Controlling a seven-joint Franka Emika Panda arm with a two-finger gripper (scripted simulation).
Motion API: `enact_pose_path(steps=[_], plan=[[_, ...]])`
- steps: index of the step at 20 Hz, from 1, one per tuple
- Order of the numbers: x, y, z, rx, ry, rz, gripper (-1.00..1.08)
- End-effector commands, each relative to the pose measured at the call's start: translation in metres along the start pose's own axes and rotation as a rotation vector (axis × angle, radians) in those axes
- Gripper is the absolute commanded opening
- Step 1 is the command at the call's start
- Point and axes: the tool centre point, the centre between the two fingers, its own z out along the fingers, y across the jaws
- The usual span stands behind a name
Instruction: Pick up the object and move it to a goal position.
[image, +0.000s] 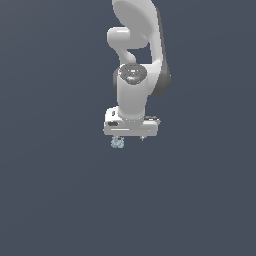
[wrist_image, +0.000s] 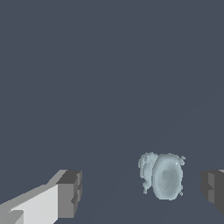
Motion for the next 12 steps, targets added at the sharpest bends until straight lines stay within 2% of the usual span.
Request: enact_pose_path(steps=[1, 12], plan=[[0.000, 0.000, 0.000, 0.000, 0.000, 0.000, 1.00], [-0.004, 0.012, -0.005, -0.014, -0.007, -0.035, 1.00]])
